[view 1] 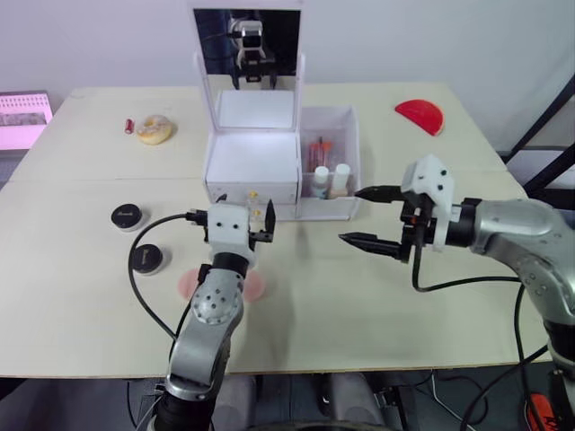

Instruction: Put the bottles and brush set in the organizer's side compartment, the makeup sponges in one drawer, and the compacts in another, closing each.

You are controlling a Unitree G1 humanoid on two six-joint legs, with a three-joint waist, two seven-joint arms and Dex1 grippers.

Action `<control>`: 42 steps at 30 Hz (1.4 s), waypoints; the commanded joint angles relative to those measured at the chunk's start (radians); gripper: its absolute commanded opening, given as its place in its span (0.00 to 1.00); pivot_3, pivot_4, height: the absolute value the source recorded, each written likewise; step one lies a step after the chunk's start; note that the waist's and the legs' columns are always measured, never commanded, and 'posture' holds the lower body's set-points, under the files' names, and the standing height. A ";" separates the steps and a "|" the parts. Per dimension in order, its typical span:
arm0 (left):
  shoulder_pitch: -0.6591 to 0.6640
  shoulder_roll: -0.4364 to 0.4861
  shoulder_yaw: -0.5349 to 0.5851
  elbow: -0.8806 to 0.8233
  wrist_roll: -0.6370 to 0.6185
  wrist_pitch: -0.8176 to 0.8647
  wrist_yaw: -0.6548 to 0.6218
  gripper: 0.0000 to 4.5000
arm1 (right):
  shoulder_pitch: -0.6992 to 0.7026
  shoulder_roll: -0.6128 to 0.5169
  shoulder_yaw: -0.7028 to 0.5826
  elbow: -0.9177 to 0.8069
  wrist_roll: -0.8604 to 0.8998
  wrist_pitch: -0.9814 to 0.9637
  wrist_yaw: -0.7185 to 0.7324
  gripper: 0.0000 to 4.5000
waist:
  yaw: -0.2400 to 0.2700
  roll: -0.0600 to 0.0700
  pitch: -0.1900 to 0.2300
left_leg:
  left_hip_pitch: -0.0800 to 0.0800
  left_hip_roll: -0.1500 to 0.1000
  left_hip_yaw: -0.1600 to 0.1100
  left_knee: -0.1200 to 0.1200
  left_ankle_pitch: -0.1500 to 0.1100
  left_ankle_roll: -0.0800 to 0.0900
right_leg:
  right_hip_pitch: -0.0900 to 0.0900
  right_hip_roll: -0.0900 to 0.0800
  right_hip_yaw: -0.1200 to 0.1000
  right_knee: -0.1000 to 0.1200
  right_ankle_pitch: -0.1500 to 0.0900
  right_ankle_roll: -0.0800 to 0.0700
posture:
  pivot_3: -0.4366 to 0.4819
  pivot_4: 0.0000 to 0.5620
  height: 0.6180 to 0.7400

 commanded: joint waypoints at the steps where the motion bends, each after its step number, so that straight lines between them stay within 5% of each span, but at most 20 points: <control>1: -0.021 -0.010 0.016 -0.023 0.012 -0.037 -0.009 1.00 | -0.026 0.005 -0.015 -0.025 0.003 -0.001 -0.007 0.99 | 0.000 0.000 0.000 | 0.000 0.000 0.000 0.000 0.000 0.000 | 0.000 0.000 0.000 0.000 0.000 0.000 | 0.48 0.27 1.00; 3: -0.022 -0.012 0.018 -0.018 0.011 -0.042 -0.014 1.00 | -0.027 0.006 -0.013 -0.024 0.002 0.000 -0.007 0.99 | 0.000 0.000 0.000 | 0.000 0.000 0.000 0.000 0.000 0.000 | 0.000 0.000 0.000 0.000 0.000 0.000 | 0.48 0.27 1.00; 5: -0.026 -0.013 0.020 -0.013 0.009 -0.050 -0.021 0.88 | -0.029 0.008 -0.011 -0.018 -0.002 -0.003 -0.006 1.00 | 0.000 0.000 0.000 | 0.000 0.000 0.000 0.000 0.000 0.000 | 0.000 0.000 0.000 0.000 0.000 0.000 | 0.48 0.27 1.00; 13: -0.030 -0.026 0.013 -0.001 0.009 -0.046 -0.044 0.02 | -0.036 0.014 -0.006 -0.004 -0.013 -0.014 0.000 1.00 | 0.000 0.000 0.000 | 0.000 0.000 0.000 0.000 0.000 0.000 | 0.000 0.000 0.000 0.000 0.001 -0.001 | 0.48 0.27 1.00; 23: -0.022 -0.032 0.023 -0.009 0.008 -0.050 -0.063 0.02 | -0.036 0.018 -0.010 0.000 -0.022 -0.021 0.004 1.00 | 0.000 0.000 0.000 | 0.000 0.000 0.000 0.000 0.000 0.000 | 0.000 0.000 0.000 0.000 0.000 0.000 | 0.48 0.27 1.00; 26: -0.020 -0.028 0.019 -0.016 0.012 -0.053 -0.071 0.21 | -0.034 0.019 -0.009 -0.002 -0.025 -0.022 0.003 1.00 | 0.000 0.000 0.000 | 0.000 0.000 0.000 0.000 0.000 0.000 | 0.000 0.000 0.000 0.000 0.000 0.000 | 0.48 0.27 1.00; 30: -0.018 -0.030 0.026 -0.002 0.018 -0.035 -0.068 0.65 | -0.034 0.021 -0.009 -0.005 -0.021 -0.019 0.004 1.00 | 0.000 0.000 0.000 | 0.000 0.000 0.000 0.000 0.000 0.000 | 0.000 0.000 0.000 0.000 0.000 0.000 | 0.48 0.27 1.00; 42: -0.059 -0.048 0.053 0.108 0.002 -0.059 -0.079 0.65 | -0.043 0.020 -0.006 -0.004 -0.020 -0.008 -0.001 1.00 | 0.000 0.000 0.000 | 0.000 0.000 0.000 0.000 0.000 0.000 | 0.000 0.000 0.000 0.000 0.000 0.000 | 0.48 0.27 1.00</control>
